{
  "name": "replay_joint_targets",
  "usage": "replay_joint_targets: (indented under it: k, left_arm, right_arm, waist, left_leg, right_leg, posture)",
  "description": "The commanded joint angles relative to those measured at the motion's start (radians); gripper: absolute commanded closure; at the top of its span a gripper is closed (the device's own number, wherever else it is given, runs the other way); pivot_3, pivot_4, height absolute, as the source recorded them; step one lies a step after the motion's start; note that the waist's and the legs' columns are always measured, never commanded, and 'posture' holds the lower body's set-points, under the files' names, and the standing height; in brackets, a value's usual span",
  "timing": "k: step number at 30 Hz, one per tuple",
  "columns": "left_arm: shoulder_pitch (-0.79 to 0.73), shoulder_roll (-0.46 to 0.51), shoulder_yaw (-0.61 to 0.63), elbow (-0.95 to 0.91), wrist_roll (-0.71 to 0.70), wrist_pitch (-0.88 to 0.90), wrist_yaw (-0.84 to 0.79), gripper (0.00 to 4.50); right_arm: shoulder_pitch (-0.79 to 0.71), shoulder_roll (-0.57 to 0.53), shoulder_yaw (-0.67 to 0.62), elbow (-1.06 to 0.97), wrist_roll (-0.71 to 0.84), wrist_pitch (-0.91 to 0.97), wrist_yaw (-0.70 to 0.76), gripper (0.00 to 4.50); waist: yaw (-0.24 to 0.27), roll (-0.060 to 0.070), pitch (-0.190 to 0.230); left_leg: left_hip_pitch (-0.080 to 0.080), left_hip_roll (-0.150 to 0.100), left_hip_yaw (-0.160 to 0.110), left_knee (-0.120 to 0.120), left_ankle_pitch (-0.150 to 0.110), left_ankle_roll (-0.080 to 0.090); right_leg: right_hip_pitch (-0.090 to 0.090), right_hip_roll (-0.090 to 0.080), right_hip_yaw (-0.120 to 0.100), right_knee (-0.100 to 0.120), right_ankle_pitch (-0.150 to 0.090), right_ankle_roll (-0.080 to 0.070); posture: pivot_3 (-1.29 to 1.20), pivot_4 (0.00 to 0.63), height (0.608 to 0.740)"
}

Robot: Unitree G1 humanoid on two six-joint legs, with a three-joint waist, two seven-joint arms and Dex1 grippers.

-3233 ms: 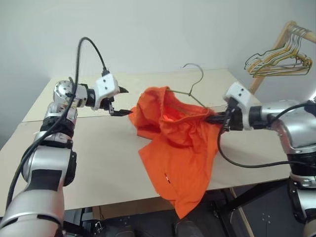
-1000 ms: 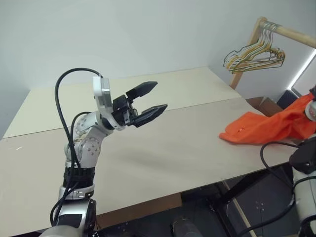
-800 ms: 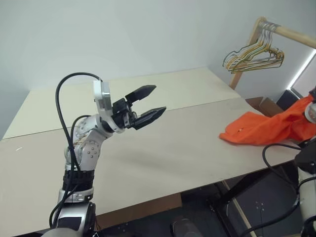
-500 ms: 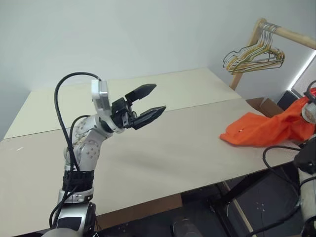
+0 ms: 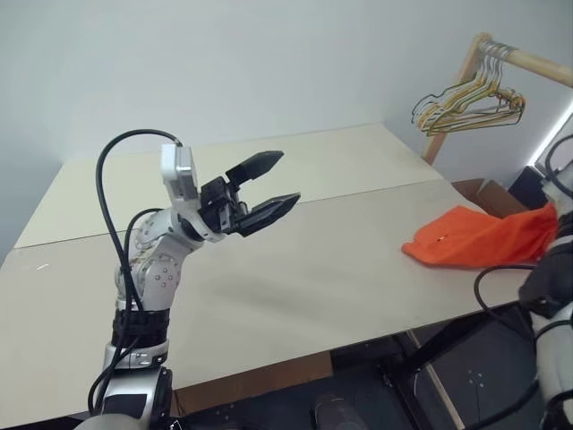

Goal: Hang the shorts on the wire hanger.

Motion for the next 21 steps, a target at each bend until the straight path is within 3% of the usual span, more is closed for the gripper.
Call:
replay_joint_targets:
  k: [1, 5, 11, 21]
  left_arm:
    - [-0.011, 0.007, 0.007, -0.015, -0.001, -0.016, -0.004, 0.0]
    - [-0.015, 0.007, 0.011, -0.006, -0.004, -0.016, -0.004, 0.0]
    - [-0.015, 0.018, 0.017, -0.003, 0.005, -0.02, 0.004, 0.0]
    - [0.113, 0.136, 0.078, -0.099, 0.011, 0.015, 0.055, 0.0]
  right_arm:
    - [0.054, 0.011, 0.154, -0.263, -0.164, 0.02, -0.063, 0.03]
    - [0.1, 0.031, 0.306, -0.449, -0.315, -0.009, -0.05, 0.03]
    - [0.134, 0.049, 0.446, -0.479, -0.395, -0.2, 0.134, 0.03]
    - [0.248, 0.176, 0.527, -0.594, -0.31, -0.301, 0.556, 0.03]
  waist:
    - [0.003, 0.0, 0.0]
    - [0.007, 0.001, 0.0]
    - [0.0, 0.001, 0.0]
    - [0.014, 0.001, 0.0]
  left_leg:
    - [0.0, 0.0, -0.001, 0.0, 0.0, 0.0]
    - [-0.001, 0.0, -0.002, 0.0, 0.0, 0.0]
    - [0.0, 0.0, -0.003, 0.0, 0.0, 0.0]
    - [0.001, 0.001, -0.008, 0.0, 0.0, 0.0]
  right_leg:
    - [0.0, 0.0, 0.0, 0.0, 0.0, 0.0]
    - [-0.002, 0.0, 0.001, 0.001, 0.0, 0.0]
    - [-0.001, 0.0, 0.0, 0.001, 0.0, 0.0]
    - [-0.001, 0.0, 0.0, 0.003, 0.0, 0.0]
  posture:
    - [-0.17, 0.0, 0.74]
    - [-0.17, 0.0, 0.74]
    - [-0.16, 0.0, 0.74]
    - [-0.05, 0.0, 0.74]
